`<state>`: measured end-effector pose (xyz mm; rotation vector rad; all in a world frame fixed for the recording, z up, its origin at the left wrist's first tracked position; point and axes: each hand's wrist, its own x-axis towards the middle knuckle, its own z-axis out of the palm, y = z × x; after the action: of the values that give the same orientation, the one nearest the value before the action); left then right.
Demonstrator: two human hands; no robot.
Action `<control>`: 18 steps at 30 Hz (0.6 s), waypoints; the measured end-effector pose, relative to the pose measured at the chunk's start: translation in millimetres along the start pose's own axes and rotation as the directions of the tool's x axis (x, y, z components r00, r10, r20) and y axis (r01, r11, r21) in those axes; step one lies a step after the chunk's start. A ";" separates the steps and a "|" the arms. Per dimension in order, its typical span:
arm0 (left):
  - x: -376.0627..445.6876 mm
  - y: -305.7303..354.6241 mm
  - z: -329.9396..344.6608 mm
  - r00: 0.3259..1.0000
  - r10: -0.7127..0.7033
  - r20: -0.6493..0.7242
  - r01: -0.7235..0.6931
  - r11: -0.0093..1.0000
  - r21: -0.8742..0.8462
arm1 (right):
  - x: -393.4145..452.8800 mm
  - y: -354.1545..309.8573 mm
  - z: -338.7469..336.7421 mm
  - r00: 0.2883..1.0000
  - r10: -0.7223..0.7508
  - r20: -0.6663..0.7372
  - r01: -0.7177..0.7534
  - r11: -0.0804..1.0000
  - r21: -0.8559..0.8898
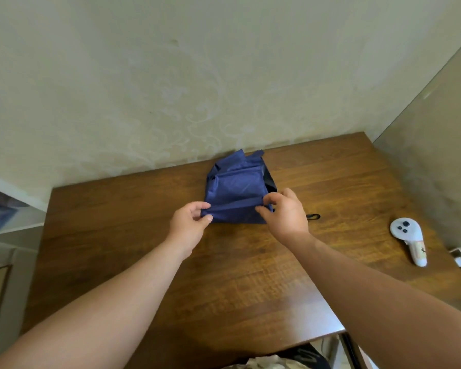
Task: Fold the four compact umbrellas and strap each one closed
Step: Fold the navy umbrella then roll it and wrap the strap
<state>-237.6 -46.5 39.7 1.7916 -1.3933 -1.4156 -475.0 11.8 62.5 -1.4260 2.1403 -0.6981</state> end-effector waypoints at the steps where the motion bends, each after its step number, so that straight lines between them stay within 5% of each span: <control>1: 0.1 -1.6 -0.8 1.000 0.009 0.014 -0.009 0.999 0.037 | 0.4 0.7 0.0 1.000 -0.008 0.015 0.007 1.000 0.016; 14: -10.2 -14.4 -8.6 0.989 0.149 0.001 -0.145 0.959 0.244 | -27.3 20.8 2.4 0.999 0.037 0.039 -0.042 0.989 0.140; 18: -12.4 -19.7 -10.9 0.981 0.191 0.017 -0.188 0.936 0.297 | -32.9 16.0 1.2 0.968 -0.237 0.082 0.249 0.950 -0.190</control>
<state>-218.9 -30.3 32.8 1.7784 -1.7988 -1.1416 -473.9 47.5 54.8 -1.8169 2.0567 -0.5307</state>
